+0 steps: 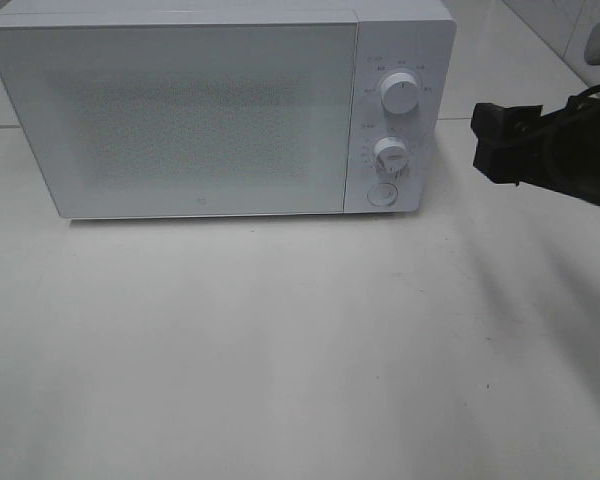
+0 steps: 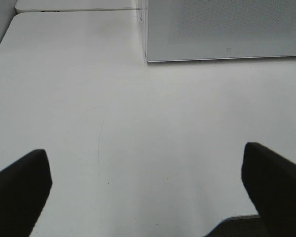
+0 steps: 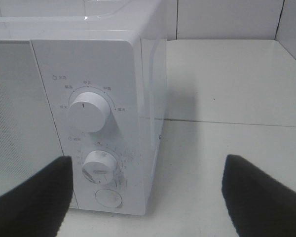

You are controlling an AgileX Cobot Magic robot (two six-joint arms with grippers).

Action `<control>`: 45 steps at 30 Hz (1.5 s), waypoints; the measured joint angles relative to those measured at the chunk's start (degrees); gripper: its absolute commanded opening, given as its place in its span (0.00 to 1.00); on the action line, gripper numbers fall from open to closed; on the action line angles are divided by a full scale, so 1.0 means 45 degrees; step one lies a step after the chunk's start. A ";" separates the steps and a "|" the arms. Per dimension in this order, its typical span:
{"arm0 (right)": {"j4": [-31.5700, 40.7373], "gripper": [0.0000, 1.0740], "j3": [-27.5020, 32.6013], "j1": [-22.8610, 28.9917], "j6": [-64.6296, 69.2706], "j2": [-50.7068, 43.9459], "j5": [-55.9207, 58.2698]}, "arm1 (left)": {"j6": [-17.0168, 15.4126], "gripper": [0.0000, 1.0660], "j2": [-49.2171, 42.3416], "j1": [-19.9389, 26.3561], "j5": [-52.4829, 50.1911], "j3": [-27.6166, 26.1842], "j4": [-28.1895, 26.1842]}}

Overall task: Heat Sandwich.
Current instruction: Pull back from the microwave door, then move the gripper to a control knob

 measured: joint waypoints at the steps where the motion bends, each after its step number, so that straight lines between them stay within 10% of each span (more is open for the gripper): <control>1: 0.0000 0.70 0.0000 0.0000 0.0000 0.0000 0.0000 | 0.0000 0.92 0.0000 0.0000 0.0000 0.0000 0.0000; 24: 0.6799 0.70 -0.0509 0.4889 -0.1171 0.4214 -0.4278 | 0.0000 0.92 0.0000 0.0000 0.0000 0.0000 0.0000; 45: 0.8391 0.70 -0.1566 0.5564 -0.2279 0.4762 -0.4482 | 0.0000 0.92 0.0000 0.0000 0.0000 0.0000 0.0000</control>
